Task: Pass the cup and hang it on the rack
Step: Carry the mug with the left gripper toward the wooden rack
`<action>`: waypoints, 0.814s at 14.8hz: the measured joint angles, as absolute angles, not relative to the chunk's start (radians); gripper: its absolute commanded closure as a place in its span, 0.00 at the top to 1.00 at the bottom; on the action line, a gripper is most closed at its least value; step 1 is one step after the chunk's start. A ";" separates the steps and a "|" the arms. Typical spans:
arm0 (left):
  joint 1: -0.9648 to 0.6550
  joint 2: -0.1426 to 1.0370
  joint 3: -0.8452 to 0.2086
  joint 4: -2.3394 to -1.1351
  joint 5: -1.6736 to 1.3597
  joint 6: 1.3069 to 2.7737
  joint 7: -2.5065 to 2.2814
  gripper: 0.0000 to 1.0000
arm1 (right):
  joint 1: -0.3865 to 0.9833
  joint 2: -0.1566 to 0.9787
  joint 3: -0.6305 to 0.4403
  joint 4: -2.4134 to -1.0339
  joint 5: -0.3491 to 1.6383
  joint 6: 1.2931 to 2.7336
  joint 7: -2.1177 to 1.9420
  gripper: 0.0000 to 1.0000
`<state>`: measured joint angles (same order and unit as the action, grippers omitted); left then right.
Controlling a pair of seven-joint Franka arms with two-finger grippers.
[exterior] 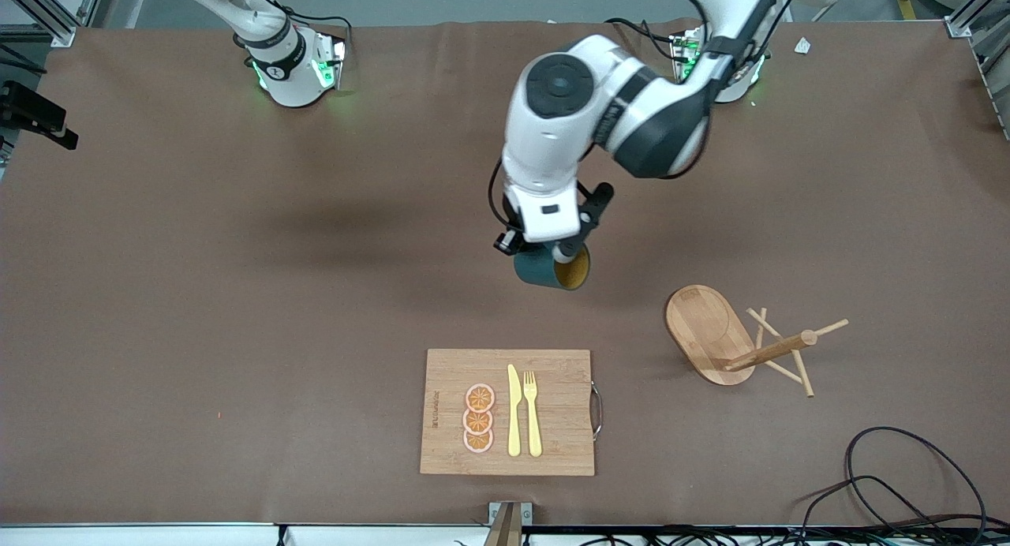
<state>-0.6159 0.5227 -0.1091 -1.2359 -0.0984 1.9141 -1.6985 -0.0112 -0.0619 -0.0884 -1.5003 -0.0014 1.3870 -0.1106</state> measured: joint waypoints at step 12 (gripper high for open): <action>-0.304 0.441 -0.109 -1.346 -0.744 1.827 -1.266 0.00 | -0.011 -0.062 -0.090 -1.500 -0.001 1.386 -0.109 1.00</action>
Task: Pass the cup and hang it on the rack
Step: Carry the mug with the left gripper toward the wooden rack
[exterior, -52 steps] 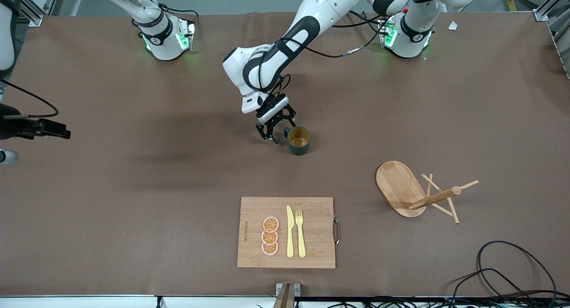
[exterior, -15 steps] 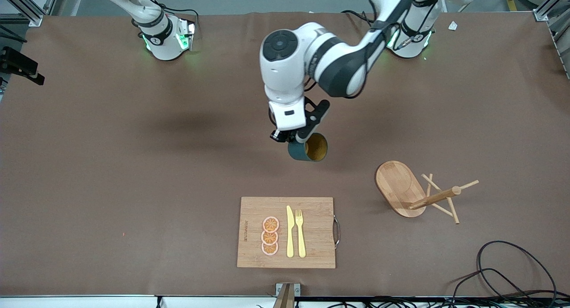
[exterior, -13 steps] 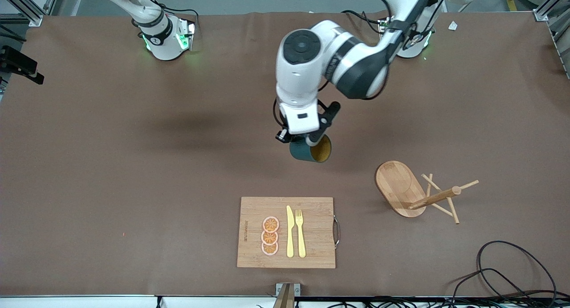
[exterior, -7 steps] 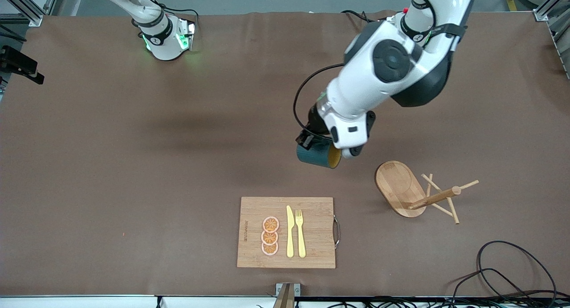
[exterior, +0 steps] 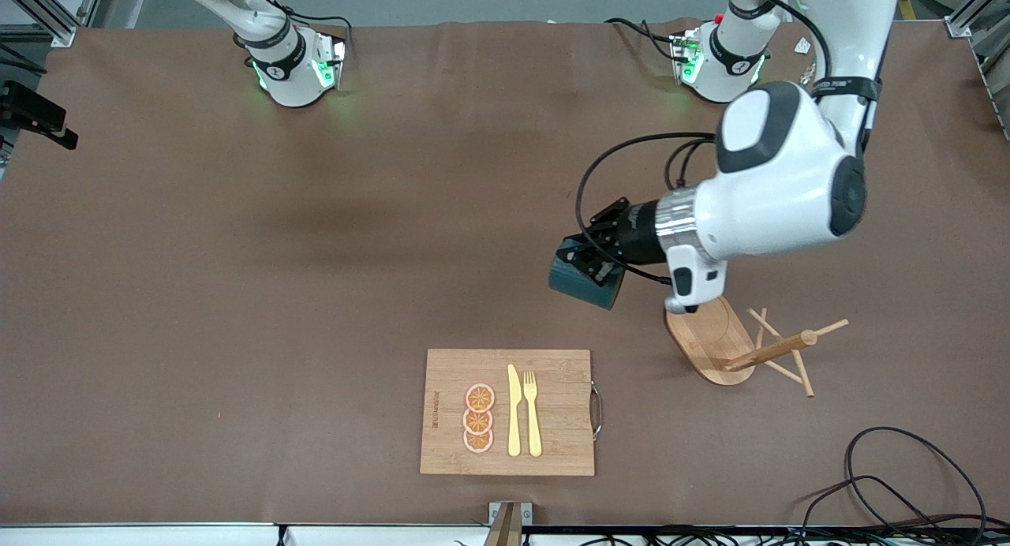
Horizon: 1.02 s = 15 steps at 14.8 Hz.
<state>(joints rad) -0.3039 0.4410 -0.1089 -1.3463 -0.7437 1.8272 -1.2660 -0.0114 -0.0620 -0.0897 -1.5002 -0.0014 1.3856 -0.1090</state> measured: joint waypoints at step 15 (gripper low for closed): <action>0.116 0.434 -0.109 -1.521 -0.956 1.465 -0.674 0.00 | -0.012 -0.062 -0.093 -1.500 -0.001 1.368 -0.109 1.00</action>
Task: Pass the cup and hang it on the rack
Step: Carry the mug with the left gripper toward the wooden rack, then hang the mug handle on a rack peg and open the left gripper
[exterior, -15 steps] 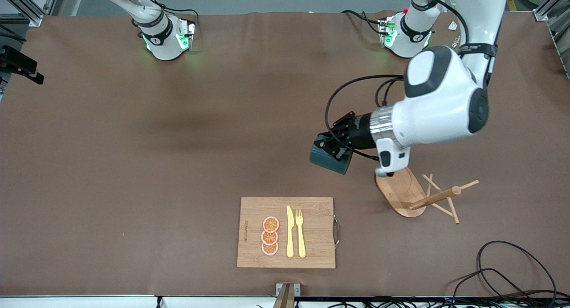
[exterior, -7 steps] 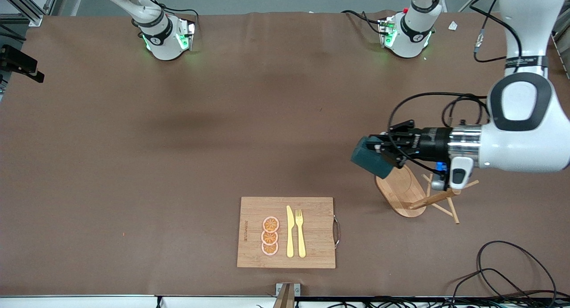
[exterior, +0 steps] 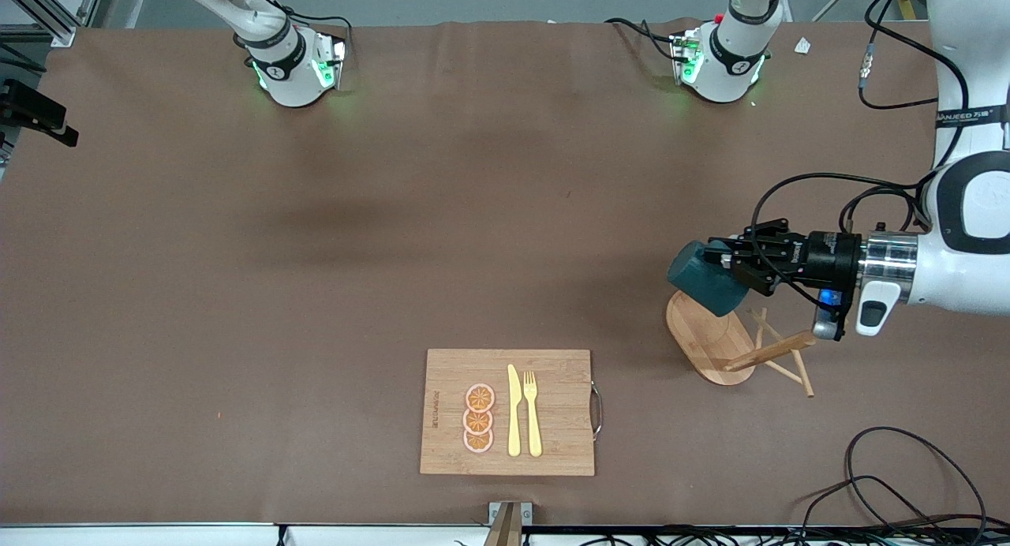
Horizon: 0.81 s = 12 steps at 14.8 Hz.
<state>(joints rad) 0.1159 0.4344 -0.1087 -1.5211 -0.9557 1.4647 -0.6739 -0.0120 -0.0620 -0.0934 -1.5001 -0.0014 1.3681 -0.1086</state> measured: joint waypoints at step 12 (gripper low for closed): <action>0.255 0.507 -0.108 -1.550 -0.956 1.413 -0.367 0.01 | -0.012 -0.062 -0.093 -1.500 -0.001 1.368 -0.109 1.00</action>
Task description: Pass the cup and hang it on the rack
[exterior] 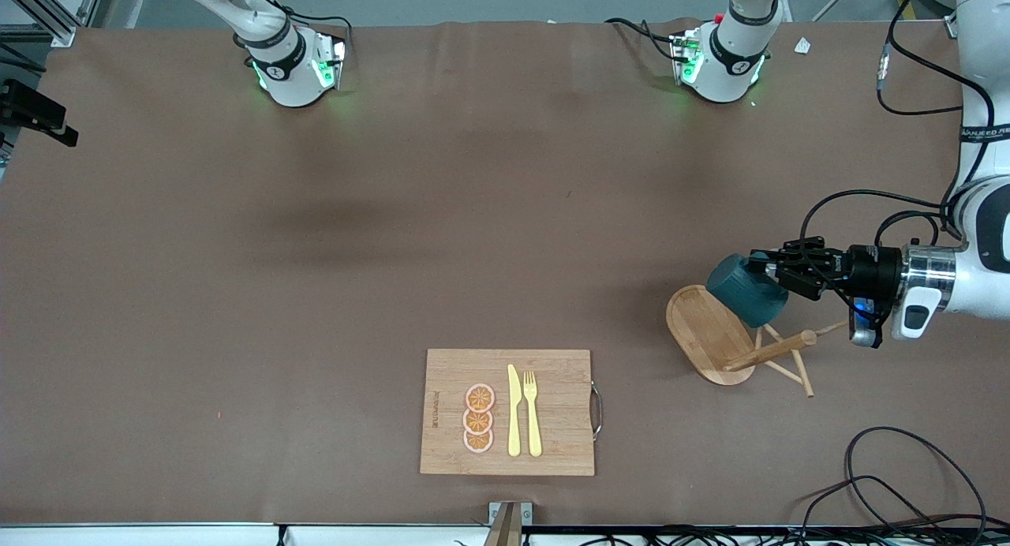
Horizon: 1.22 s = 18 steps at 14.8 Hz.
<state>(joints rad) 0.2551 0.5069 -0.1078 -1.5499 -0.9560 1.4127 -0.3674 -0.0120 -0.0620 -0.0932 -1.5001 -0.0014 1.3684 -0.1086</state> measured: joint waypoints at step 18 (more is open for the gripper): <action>0.318 0.553 -0.110 -1.505 -0.992 1.402 -0.272 1.00 | -0.012 -0.062 -0.093 -1.500 -0.001 1.370 -0.109 1.00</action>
<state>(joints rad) 0.3181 0.5530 -0.1103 -1.5051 -0.9919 1.4020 -0.2718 -0.0120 -0.0620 -0.0926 -1.5000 -0.0013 1.3697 -0.1086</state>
